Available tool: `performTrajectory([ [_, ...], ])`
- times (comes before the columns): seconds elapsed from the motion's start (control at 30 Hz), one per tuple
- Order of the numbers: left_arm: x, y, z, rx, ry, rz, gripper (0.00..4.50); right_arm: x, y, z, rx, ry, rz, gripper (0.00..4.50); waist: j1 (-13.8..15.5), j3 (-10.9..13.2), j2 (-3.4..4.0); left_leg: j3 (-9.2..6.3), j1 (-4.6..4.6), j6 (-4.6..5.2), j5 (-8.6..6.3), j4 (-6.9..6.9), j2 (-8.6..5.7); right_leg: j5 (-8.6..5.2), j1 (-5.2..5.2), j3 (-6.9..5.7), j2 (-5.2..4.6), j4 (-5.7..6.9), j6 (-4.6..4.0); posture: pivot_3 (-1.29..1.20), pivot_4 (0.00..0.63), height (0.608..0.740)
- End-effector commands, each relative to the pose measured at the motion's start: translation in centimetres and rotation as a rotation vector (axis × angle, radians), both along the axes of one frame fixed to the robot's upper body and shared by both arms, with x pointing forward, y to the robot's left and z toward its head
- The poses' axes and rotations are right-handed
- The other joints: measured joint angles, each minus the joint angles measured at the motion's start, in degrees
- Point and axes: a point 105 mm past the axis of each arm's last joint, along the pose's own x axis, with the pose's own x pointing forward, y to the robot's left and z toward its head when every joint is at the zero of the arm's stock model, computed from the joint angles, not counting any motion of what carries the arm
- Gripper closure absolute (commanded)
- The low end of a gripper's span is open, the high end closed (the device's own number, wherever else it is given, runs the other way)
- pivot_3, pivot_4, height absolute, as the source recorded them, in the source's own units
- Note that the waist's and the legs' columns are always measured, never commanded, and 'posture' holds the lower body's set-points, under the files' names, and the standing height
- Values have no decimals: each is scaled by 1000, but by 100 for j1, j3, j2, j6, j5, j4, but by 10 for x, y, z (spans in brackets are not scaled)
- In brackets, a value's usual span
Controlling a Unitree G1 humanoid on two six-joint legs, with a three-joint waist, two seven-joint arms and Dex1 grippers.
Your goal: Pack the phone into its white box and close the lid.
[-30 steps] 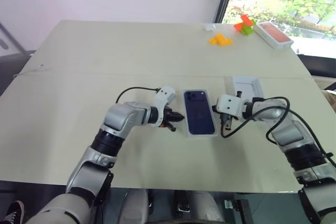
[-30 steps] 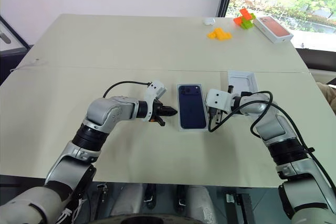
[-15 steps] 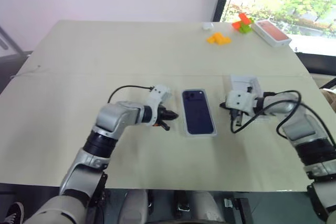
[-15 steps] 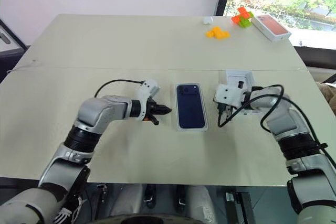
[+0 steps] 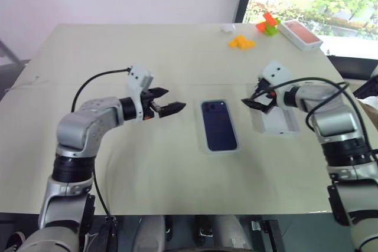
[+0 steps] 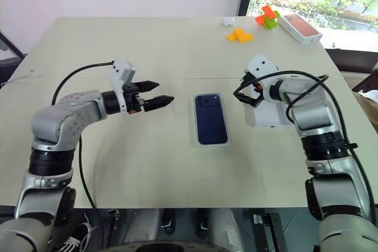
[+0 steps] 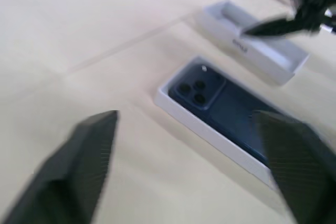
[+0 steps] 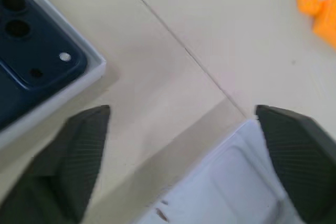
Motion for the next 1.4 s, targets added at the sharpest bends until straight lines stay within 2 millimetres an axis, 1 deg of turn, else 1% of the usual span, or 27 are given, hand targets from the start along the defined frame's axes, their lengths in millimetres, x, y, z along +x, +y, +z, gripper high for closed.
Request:
performTrajectory([
  [0.03,-23,16,17,-44,-85,-77,35,-3,-21,15,11,-65,-189,25,-5,1,2,0,0,0,0,-1,0,0,-1,0,-1,0,0,0,150,737],
  [0.13,-34,27,15,-36,-88,-101,35,-10,-17,3,41,-28,-243,25,9,1,2,0,-2,-1,0,0,0,0,-3,0,-1,0,0,0,150,737],
  [0.2,-42,33,12,18,-134,-111,35,-13,-14,-5,61,-6,-283,25,7,1,3,0,-2,-1,-1,1,0,-1,-3,0,-1,0,0,0,150,737],
  [0.27,-45,38,11,59,-182,-106,35,-14,-13,-9,86,-6,-337,25,-3,1,6,0,-2,0,-1,3,0,-1,-3,0,-1,0,1,0,150,737],
  [0.33,-46,42,12,53,-194,-100,35,-13,-13,-14,91,4,-370,25,-4,2,7,1,-2,0,-1,1,0,-1,-5,1,-1,0,0,0,150,737],
  [0.4,-46,43,14,58,-212,-95,35,-11,-14,-19,94,11,-403,25,12,1,7,1,-10,0,-1,1,0,-1,-12,1,0,0,0,0,150,737],
  [0.47,-46,43,13,67,-222,-93,35,-9,-14,-24,137,38,-439,25,10,1,6,0,-25,1,-1,3,0,-1,-24,0,1,0,1,0,150,737],
  [0.57,-49,42,10,85,-224,-99,35,-5,-20,-25,119,21,-483,25,4,0,7,1,-61,2,0,11,0,1,-56,0,2,3,3,0,150,737],
  [0.67,-49,42,10,78,-220,-89,35,-4,-19,-27,125,19,-497,25,0,0,7,1,-82,3,1,12,-1,1,-77,0,3,3,3,0,150,737],
  [0.7,-49,42,11,76,-222,-84,3,-3,-17,-29,140,29,-493,251,0,0,7,1,-82,3,1,11,0,1,-78,0,4,3,3,0,150,737],
  [0.77,-48,42,11,69,-216,-77,0,-2,-16,-29,134,17,-498,849,-7,0,7,1,-81,3,0,11,0,1,-78,0,6,3,3,0,150,737],
  [0.9,-47,40,12,63,-217,-72,0,-2,-16,-33,147,30,-513,2877,-14,0,7,1,-81,3,1,13,1,1,-78,0,7,5,4,0,150,737],
  [0.97,-46,40,12,66,-217,-70,0,-2,-18,-35,144,31,-522,4008,-14,0,7,1,-81,3,1,13,1,1,-78,0,7,5,5,0,150,737],
  [1.0,-46,40,12,67,-217,-69,0,-2,-20,-35,142,28,-529,4438,-15,0,7,1,-81,3,1,13,1,1,-78,0,7,5,5,0,150,737],
  [1.07,-45,41,13,64,-215,-67,0,0,-22,-32,137,11,-535,4438,-25,0,6,1,-81,3,1,13,1,1,-78,0,7,5,5,0,150,737],
  [1.1,-44,41,13,62,-210,-66,0,1,-17,-26,167,-3,-517,4438,-28,0,6,1,-81,3,1,12,1,1,-78,1,8,5,5,0,150,737],
  [1.13,-44,42,14,62,-209,-62,0,4,-1,-11,247,-26,-452,4438,-32,0,6,1,-81,3,1,12,1,1,-78,0,8,6,5,0,150,737],
  [1.2,-43,44,13,62,-206,-55,0,5,22,8,358,-48,-350,4438,-100,1,8,1,-80,3,1,13,4,2,-78,1,11,7,4,0,150,737],
  [1.23,-41,45,13,65,-207,-45,0,3,37,17,444,-32,-286,4438,-127,1,8,1,-80,2,1,13,4,2,-79,1,12,11,4,0,150,737],
  [1.33,-35,49,12,68,-213,-6,0,-6,72,43,662,25,-147,4438,-149,1,9,1,-76,0,2,11,13,2,-80,1,20,17,4,0,150,737],
  [1.4,-32,51,14,63,-222,15,0,-13,90,58,793,67,-72,4438,-131,1,9,-1,-75,-1,3,8,17,2,-81,0,23,21,3,0,150,737],
])
